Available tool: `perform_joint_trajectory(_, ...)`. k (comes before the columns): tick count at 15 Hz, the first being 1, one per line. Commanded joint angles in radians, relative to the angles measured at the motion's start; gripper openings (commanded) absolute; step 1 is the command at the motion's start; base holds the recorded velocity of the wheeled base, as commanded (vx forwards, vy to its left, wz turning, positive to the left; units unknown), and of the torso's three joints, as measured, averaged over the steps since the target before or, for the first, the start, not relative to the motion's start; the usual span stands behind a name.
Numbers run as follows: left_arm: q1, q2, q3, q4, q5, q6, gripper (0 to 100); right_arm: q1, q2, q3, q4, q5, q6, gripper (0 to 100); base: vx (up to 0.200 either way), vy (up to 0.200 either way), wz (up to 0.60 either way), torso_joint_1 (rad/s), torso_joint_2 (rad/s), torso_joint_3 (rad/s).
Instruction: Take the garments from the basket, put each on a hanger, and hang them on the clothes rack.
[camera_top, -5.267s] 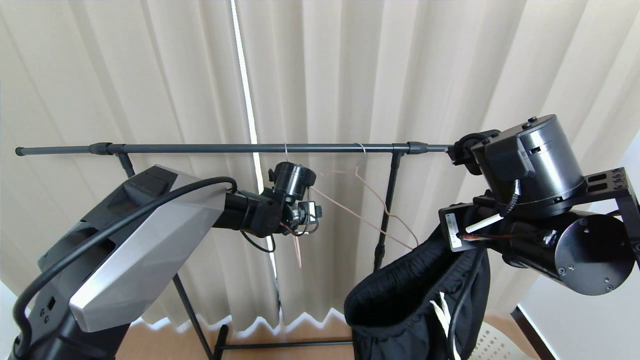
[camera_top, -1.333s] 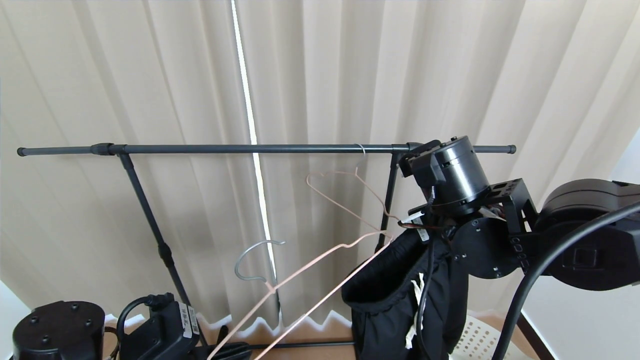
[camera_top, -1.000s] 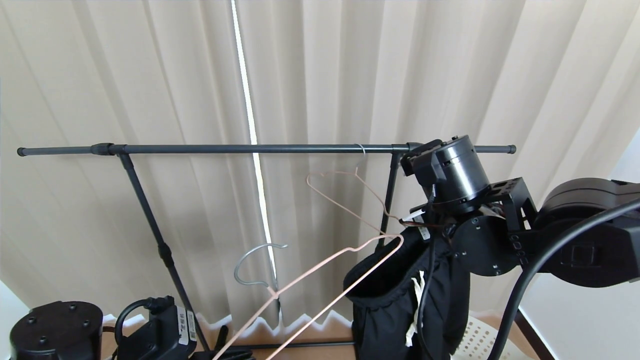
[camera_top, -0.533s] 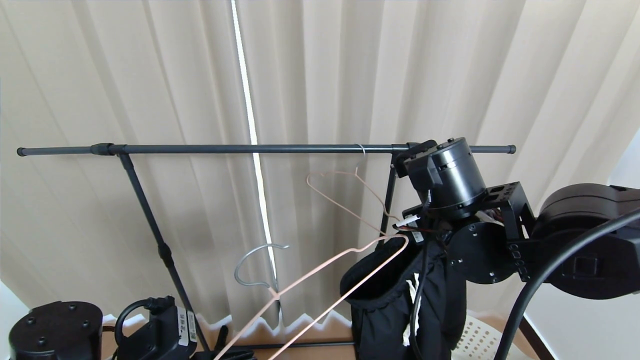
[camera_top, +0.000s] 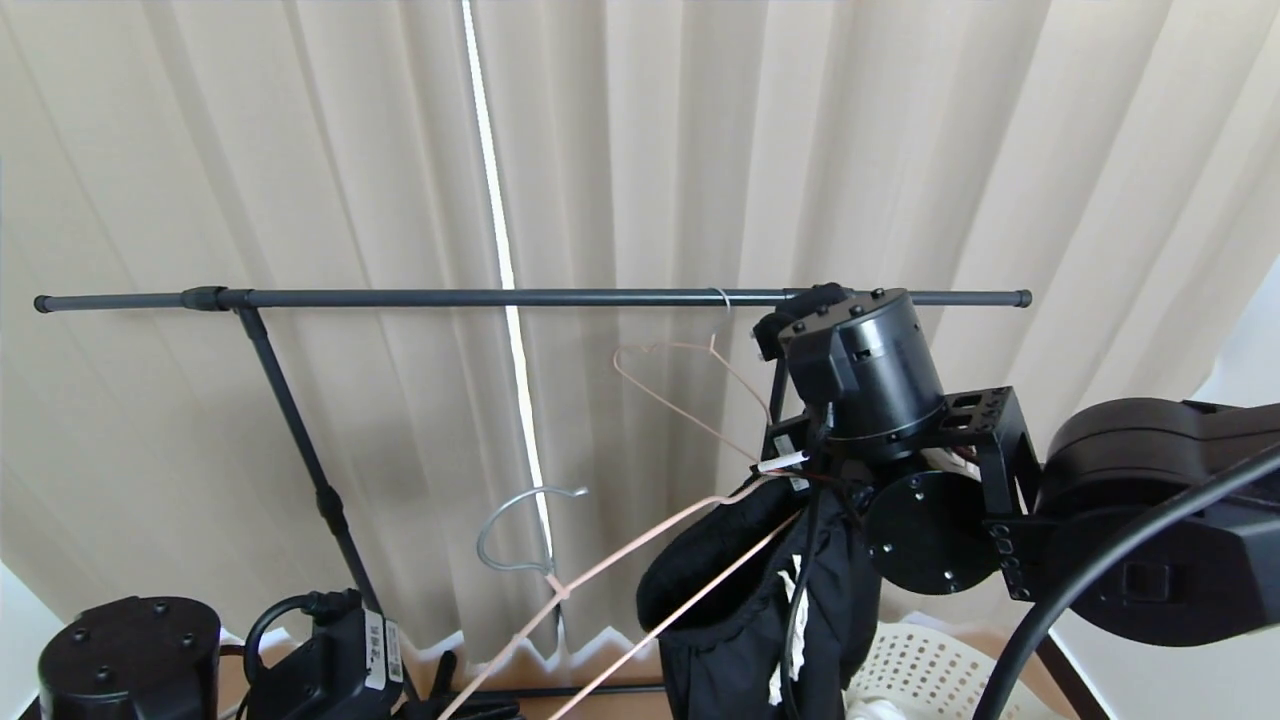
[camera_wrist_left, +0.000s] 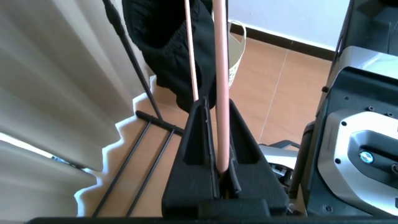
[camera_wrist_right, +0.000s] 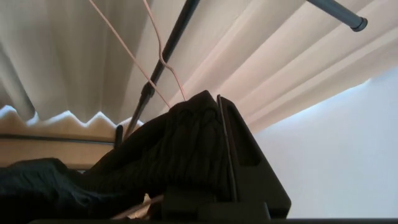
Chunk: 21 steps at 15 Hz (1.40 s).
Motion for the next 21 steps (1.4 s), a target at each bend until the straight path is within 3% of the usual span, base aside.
perform_joint_trajectory(1,0.001,0.059,0.0,-0.036,0.0,-0.005,0,0.02,0.003,0.009,-0.016,0.0,-0.001,0,0.0,0.0,0.0,0.0,0.0,0.0)
perform_joint_trajectory(4,0.005,0.105,0.0,-0.097,0.001,-0.011,0,0.047,0.0,0.009,-0.028,-0.003,-0.001,0,0.0,0.0,0.0,0.0,0.0,0.0)
perform_joint_trajectory(10,0.006,0.109,0.0,-0.105,0.001,-0.026,0,0.119,-0.008,0.041,-0.085,-0.051,-0.001,0,0.0,0.0,0.0,0.0,0.0,0.0)
perform_joint_trajectory(21,0.008,0.132,0.0,-0.142,0.003,-0.063,0,0.245,-0.007,0.061,-0.177,-0.044,0.002,0,0.0,0.0,0.0,0.0,0.0,0.0)
